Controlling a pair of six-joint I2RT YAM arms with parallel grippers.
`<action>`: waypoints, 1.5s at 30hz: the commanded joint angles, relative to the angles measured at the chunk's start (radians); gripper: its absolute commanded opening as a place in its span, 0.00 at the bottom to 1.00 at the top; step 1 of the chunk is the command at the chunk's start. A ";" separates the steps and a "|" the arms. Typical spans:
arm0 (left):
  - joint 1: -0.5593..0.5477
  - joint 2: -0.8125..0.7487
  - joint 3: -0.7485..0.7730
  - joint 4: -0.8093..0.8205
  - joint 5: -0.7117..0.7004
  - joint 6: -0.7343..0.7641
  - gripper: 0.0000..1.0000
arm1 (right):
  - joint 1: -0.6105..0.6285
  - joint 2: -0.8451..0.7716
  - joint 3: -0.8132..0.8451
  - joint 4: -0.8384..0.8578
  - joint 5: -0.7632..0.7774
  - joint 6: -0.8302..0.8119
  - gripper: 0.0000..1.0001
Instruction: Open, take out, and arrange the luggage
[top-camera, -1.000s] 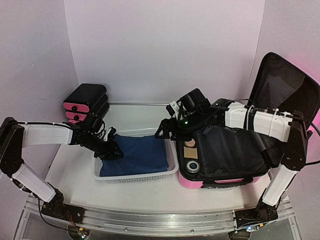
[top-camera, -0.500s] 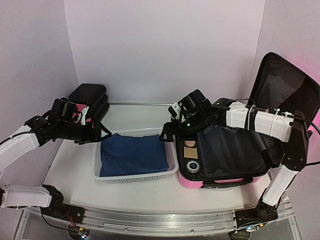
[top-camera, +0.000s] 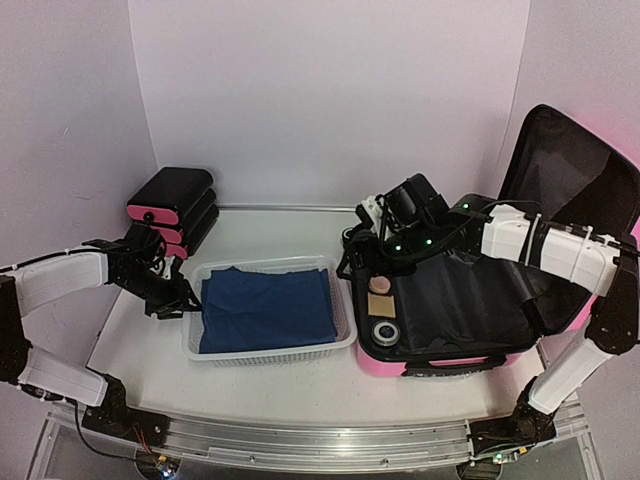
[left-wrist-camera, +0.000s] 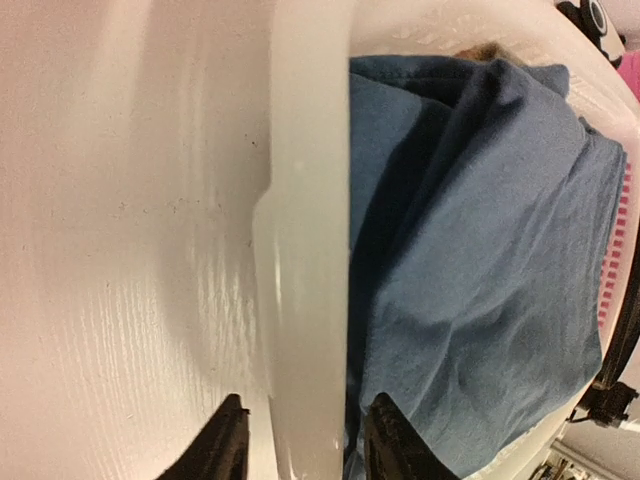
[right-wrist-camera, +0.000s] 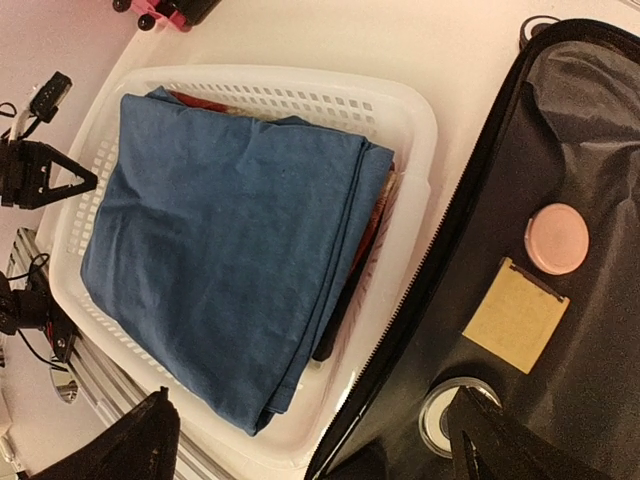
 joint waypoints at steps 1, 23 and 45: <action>0.001 0.015 -0.006 0.102 -0.009 -0.027 0.32 | 0.002 -0.077 -0.030 0.009 0.051 -0.009 0.95; 0.018 0.031 0.018 0.500 -0.252 -0.730 0.00 | -0.002 -0.144 -0.082 -0.005 0.130 -0.071 0.98; -0.275 0.598 0.631 0.630 -0.838 -1.284 0.00 | -0.020 -0.160 -0.089 -0.008 0.112 -0.080 0.98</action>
